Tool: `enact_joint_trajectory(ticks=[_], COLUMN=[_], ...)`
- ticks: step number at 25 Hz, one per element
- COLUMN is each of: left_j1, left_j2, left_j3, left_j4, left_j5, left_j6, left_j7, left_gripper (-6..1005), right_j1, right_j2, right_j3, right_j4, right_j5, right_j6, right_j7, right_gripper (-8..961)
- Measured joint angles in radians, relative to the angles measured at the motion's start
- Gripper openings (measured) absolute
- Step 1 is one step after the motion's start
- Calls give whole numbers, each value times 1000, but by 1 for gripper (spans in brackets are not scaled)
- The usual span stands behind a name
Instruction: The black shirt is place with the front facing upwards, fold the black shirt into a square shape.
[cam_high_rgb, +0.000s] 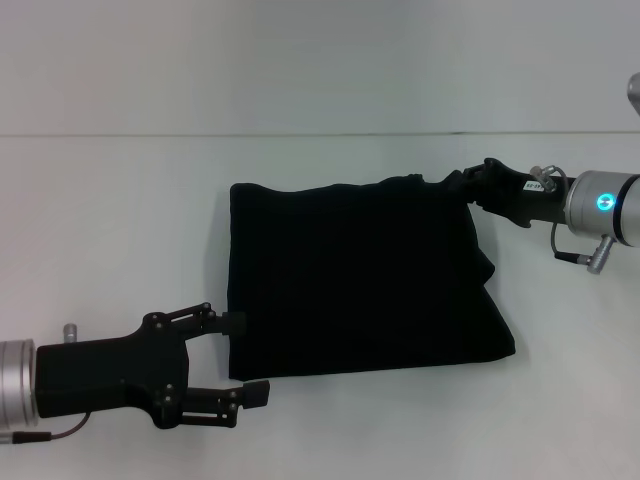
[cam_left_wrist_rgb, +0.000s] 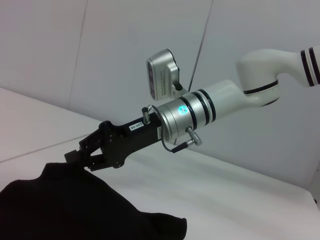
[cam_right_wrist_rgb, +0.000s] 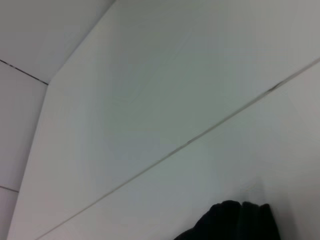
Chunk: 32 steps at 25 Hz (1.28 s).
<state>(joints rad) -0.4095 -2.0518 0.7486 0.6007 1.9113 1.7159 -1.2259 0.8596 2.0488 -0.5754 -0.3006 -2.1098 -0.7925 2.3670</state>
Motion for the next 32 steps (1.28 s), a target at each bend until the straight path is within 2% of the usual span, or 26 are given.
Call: enact_joint_trajectory(ticks=[6,13,20,32], left_j1=[-2,-3,-1,-2], left_j2=[0,-1,-2,-2], left_j3=[0,0,0,0], left_j4=[1,1,0,-6], left_j5=[0,0,0,2], left_j6=[1,0,-8,-14], left_j7=[0,-1,-1,-1], left_gripper=[953,953,953,953], right_j1=[4,5,0,-9], right_j2=[5,10,12,1], right_j3=[-4,3,-2,5], right_j4=[5,0,-3,-6], right_j5=[0,14,197,369], right_j6=[20,24,-48,-180], right_j7=[-6,-27,-183,-396], right_gripper=[107,55,25,23])
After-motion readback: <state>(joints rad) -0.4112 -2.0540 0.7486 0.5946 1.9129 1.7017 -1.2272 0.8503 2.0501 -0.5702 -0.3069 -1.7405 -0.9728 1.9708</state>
